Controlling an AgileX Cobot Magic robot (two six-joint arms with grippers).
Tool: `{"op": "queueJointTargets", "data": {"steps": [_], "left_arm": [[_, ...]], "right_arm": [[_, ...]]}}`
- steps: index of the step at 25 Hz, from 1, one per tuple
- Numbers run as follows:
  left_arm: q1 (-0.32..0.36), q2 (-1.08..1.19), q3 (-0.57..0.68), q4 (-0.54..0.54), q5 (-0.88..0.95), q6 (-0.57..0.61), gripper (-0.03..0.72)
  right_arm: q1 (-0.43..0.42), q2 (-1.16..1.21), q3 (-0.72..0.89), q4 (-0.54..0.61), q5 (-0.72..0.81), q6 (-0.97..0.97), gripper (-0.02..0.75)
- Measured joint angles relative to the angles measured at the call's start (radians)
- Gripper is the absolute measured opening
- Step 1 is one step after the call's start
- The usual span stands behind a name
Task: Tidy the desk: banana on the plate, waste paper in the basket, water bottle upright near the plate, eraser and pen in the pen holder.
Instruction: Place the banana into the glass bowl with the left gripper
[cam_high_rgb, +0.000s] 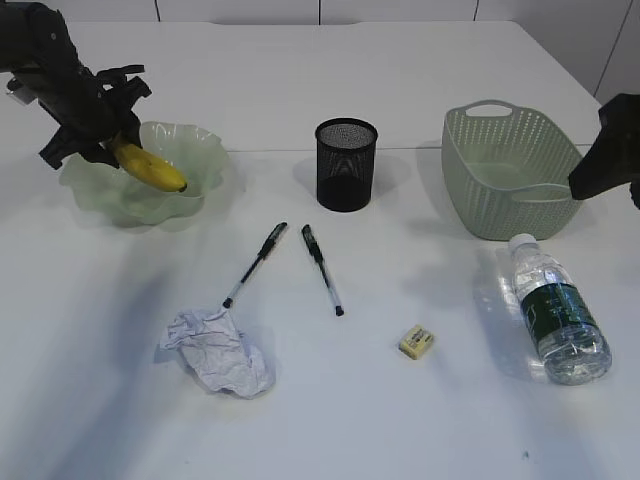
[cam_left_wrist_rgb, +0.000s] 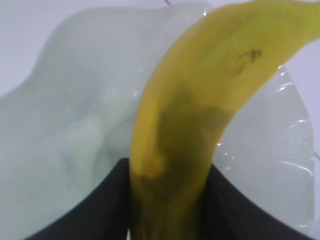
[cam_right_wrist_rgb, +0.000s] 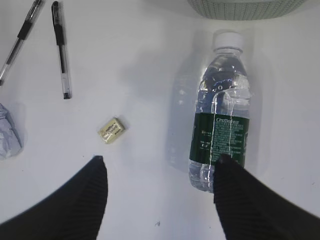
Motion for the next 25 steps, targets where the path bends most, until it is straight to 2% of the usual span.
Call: {"op": "queueJointTargets", "data": {"steps": [9,16,25], "left_arm": [[0.0,0.001,0.0,0.0,-0.006,0.001,0.283],[0.0,0.001,0.0,0.0,-0.003,0.003,0.417],[0.0,-0.016,-0.01,0.002,0.052,0.028,0.437]], "right_arm": [[0.0,0.0,0.0,0.0,0.002,0.0,0.495],[0.0,0.0,0.0,0.0,0.002,0.0,0.495],[0.0,0.0,0.0,0.0,0.002,0.0,0.495]]}}
